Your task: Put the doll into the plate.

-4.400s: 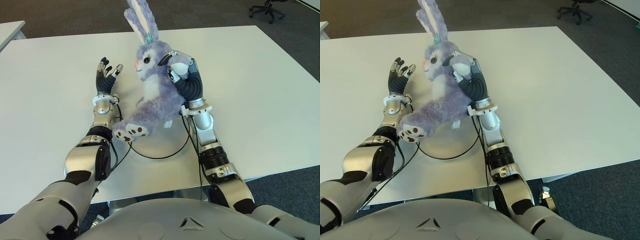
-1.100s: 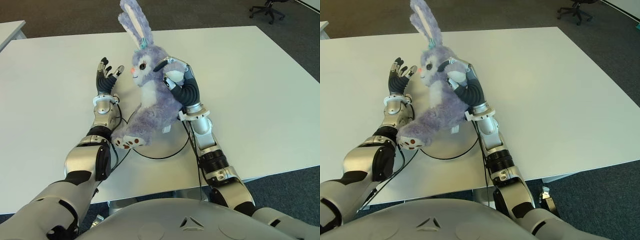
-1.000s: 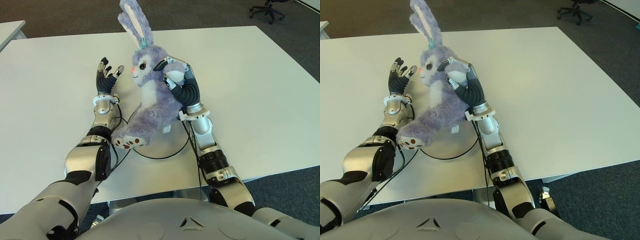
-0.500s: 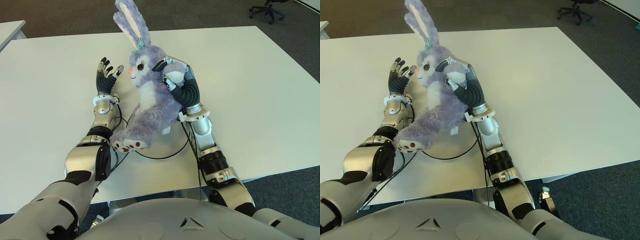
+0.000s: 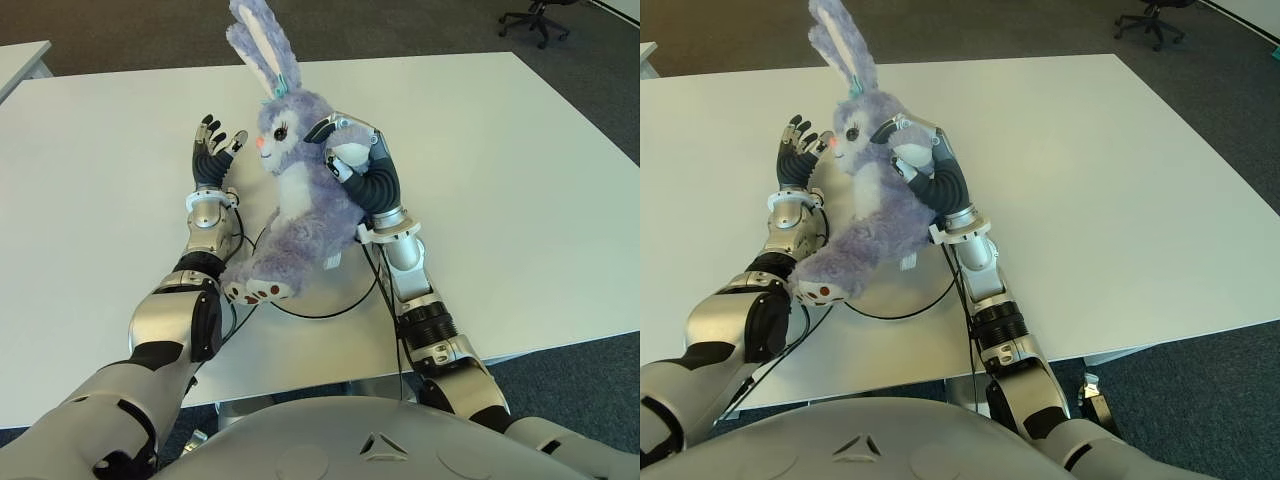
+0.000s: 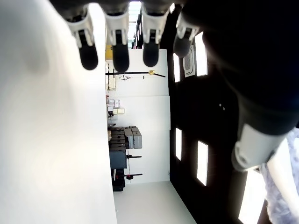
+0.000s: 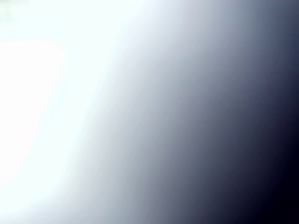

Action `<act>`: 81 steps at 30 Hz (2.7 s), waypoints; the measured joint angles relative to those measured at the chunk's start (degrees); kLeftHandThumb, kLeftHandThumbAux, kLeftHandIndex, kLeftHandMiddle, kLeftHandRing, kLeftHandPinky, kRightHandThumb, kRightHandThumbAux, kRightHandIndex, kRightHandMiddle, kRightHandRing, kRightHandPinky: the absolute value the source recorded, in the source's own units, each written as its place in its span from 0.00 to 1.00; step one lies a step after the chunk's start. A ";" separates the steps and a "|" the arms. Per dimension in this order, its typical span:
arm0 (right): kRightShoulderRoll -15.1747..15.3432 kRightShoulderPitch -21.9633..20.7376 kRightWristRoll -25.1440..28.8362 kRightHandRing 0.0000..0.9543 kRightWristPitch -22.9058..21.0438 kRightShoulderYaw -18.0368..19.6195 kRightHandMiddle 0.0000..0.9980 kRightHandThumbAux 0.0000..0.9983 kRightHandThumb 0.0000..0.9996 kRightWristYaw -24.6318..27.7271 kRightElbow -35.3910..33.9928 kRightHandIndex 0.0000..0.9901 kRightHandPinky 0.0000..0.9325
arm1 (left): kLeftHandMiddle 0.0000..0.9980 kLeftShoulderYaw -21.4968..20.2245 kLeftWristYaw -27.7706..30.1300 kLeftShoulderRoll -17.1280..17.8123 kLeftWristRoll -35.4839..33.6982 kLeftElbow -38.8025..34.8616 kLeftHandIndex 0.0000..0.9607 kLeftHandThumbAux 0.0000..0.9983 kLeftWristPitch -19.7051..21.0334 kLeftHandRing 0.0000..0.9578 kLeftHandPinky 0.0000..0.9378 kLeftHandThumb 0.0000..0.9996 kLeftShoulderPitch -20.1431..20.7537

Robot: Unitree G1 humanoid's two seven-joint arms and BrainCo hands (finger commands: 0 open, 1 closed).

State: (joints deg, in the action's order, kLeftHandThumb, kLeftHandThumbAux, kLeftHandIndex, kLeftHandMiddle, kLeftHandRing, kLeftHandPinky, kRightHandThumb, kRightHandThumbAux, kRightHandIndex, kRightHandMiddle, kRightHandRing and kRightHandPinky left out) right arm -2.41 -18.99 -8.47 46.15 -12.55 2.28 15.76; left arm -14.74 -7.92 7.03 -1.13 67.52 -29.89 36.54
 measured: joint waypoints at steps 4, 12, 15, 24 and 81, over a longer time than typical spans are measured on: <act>-0.02 0.00 0.01 0.35 0.01 0.00 0.46 0.69 0.83 0.00 0.01 0.42 0.37 | 0.11 0.00 0.00 0.00 0.01 0.00 0.01 0.63 0.00 0.13 0.14 0.10 0.00; 0.00 0.16 1.47 0.30 0.00 -0.19 0.28 0.73 0.69 0.96 -0.15 0.40 0.32 | 0.11 0.03 0.00 0.00 0.04 0.00 0.01 0.66 0.00 0.13 0.13 0.09 0.00; 0.01 0.30 2.04 0.27 -0.02 -0.32 0.25 0.67 0.53 1.56 -0.37 0.16 0.29 | 0.12 0.04 0.00 0.00 0.04 0.00 0.01 0.66 0.00 0.13 0.12 0.10 0.00; -0.05 0.87 4.39 0.16 -1.10 -1.06 0.16 0.62 0.41 3.66 -1.83 0.10 0.18 | 0.12 0.06 0.00 0.00 0.04 0.00 0.02 0.67 -0.01 0.13 0.12 0.13 0.00; -0.20 1.14 8.17 0.04 -2.38 -1.80 0.05 0.51 0.24 6.09 -2.83 0.06 0.08 | 0.12 0.06 0.00 0.00 0.04 0.00 0.01 0.67 0.00 0.13 0.11 0.13 -0.01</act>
State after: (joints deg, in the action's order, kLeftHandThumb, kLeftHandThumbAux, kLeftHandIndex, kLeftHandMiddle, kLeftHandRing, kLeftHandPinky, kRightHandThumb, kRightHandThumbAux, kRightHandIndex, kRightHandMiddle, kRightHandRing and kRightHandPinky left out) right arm -2.61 -17.85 -0.30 43.77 -14.35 8.37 12.93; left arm -14.68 -7.92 7.03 -1.08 67.52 -29.89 36.53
